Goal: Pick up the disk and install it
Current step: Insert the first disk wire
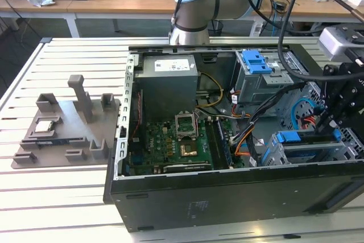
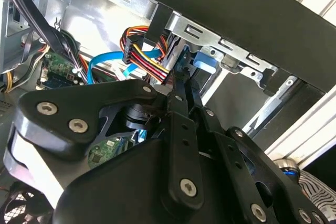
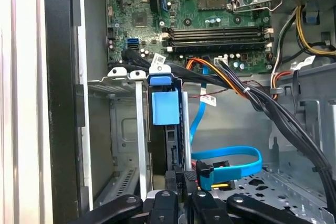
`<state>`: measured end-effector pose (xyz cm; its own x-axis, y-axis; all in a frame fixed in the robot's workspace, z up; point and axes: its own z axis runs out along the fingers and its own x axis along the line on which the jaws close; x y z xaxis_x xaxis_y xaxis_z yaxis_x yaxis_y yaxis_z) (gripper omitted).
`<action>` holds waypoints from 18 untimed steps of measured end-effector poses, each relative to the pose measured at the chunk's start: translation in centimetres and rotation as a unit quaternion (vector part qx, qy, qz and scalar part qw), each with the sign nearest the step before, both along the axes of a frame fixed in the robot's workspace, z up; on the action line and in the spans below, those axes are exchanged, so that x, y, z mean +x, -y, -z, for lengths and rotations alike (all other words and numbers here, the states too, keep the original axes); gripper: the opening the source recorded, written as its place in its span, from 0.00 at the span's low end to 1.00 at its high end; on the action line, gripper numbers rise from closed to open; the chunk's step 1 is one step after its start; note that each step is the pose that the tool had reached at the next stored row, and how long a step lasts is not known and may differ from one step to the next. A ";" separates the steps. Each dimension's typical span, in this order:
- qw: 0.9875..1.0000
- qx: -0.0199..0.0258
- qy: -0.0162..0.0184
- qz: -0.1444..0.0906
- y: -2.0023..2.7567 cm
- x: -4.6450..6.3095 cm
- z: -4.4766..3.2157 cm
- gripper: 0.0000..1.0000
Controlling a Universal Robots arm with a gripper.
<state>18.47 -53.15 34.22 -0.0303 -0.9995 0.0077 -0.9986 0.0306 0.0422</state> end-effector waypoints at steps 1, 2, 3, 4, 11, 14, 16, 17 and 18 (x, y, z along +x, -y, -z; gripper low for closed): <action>1.000 0.000 0.000 0.000 0.06 0.0 0.08 0.17; 1.000 0.000 0.000 -0.001 0.10 0.0 0.30 0.17; 1.000 0.000 0.000 -0.001 0.11 0.0 0.39 0.17; 1.000 0.000 0.000 -0.001 0.11 0.0 0.45 0.17; 1.000 0.000 0.000 -0.001 0.11 0.0 0.70 0.17; 1.000 0.000 0.000 -0.001 0.11 0.0 0.71 0.17; 1.000 0.001 0.000 -0.001 0.11 0.0 0.76 0.18; 1.000 0.000 0.000 -0.001 0.11 0.0 0.70 0.24; 1.000 0.001 0.000 -0.001 0.11 0.0 0.46 0.24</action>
